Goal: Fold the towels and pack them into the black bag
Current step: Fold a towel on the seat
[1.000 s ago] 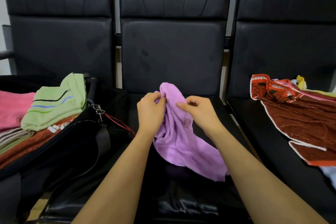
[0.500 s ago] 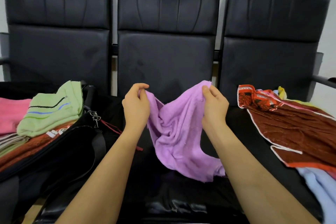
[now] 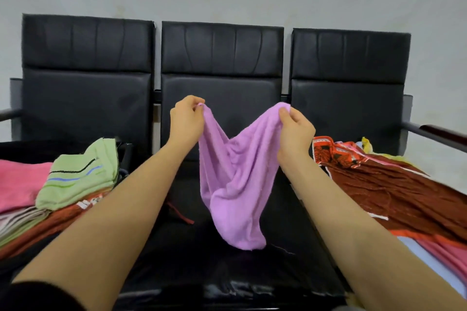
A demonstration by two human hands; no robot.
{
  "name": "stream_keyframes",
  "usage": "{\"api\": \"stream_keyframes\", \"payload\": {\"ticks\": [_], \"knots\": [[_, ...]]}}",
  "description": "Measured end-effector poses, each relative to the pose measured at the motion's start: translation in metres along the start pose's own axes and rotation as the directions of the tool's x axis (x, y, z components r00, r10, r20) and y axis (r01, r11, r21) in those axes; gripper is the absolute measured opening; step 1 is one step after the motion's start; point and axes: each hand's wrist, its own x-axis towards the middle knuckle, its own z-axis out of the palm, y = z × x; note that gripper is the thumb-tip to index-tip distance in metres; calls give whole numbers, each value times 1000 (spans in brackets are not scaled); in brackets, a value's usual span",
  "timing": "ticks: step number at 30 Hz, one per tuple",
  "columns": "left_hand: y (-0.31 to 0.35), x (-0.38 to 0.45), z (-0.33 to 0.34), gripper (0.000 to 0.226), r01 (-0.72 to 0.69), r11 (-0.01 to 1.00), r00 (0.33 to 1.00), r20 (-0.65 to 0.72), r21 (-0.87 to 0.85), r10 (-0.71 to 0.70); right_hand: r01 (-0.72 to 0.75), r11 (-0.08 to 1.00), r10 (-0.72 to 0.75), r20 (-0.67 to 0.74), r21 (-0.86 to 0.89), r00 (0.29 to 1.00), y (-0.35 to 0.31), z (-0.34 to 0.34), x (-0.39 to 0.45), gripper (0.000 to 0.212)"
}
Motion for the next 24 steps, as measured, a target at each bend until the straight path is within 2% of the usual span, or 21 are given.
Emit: {"api": "stream_keyframes", "payload": {"ticks": [4, 6, 9, 11, 12, 15, 18, 21, 24], "knots": [[16, 8, -15, 31, -85, 968, 995, -20, 238, 93, 115, 982, -127, -75, -147, 989, -20, 3, 12, 22], [22, 14, -22, 32, -73, 961, 996, -31, 268, 85, 134, 976, -154, -107, -172, 982, -29, 2, 18, 23], [35, 22, -28, 29, -11, 995, 996, -82, 100, 19, 145, 978, -166, -135, -150, 977, -42, -3, 23, 14], [44, 26, -31, 25, 18, 999, 995, -98, -47, -23, 187, 974, -204, -127, -131, 971, -48, -7, 22, 3], [49, 29, -32, 24, 23, 996, 995, -96, -92, -32, 221, 965, -237, -111, -138, 965, -50, -8, 21, 4], [65, 30, -29, 31, -21, 995, 1000, -9, -96, 20, 340, 922, -343, 15, -183, 939, -47, -9, 20, 21], [79, 23, -17, 38, -127, 983, 975, 166, -134, 149, 404, 879, -359, 207, -253, 910, -43, -3, 15, 38], [85, 11, -6, 34, -220, 955, 895, 348, -200, 280, 415, 865, -308, 357, -282, 882, -42, 7, 6, 29], [86, 5, -2, 21, -268, 948, 830, 459, -169, 317, 402, 861, -204, 513, -311, 834, -38, 15, 1, 23]]}}
